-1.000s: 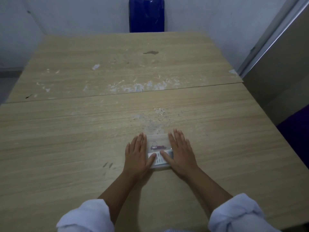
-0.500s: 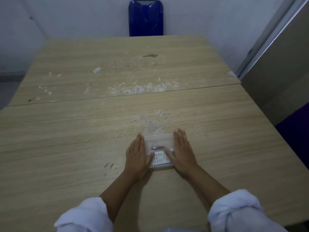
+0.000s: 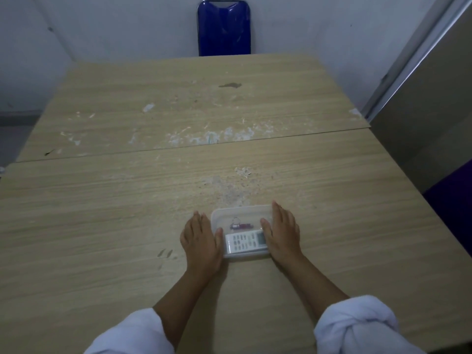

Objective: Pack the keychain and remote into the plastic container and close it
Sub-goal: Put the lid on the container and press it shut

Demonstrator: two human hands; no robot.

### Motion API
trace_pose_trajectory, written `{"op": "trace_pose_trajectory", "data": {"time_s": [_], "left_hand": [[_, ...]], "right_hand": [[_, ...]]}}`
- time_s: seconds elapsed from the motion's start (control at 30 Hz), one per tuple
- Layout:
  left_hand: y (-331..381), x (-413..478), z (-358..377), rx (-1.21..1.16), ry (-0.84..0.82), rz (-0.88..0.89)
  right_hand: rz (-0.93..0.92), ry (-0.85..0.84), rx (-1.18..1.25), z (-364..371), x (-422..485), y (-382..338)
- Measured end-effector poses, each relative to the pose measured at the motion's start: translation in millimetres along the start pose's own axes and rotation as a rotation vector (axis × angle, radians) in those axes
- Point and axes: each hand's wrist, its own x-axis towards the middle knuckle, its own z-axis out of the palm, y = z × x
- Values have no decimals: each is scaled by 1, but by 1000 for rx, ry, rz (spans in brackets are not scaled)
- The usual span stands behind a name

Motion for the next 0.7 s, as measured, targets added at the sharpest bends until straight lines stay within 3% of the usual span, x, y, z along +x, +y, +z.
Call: {"op": "trace_pose_trajectory", "data": {"time_s": [0.1, 0.17, 0.33, 0.53, 0.7], "left_hand": [[7, -8, -3, -49, 111, -57], [14, -8, -4, -119, 113, -79], [41, 22, 2, -220, 109, -99], [124, 79, 10, -354, 38, 26], [205, 112, 25, -503, 48, 16]], "right_hand": [[75, 126, 145, -4, 6, 2], [148, 105, 300, -12, 13, 6], [152, 42, 414, -38, 39, 26], [245, 47, 552, -89, 92, 71], [348, 166, 577, -132, 142, 116]]}}
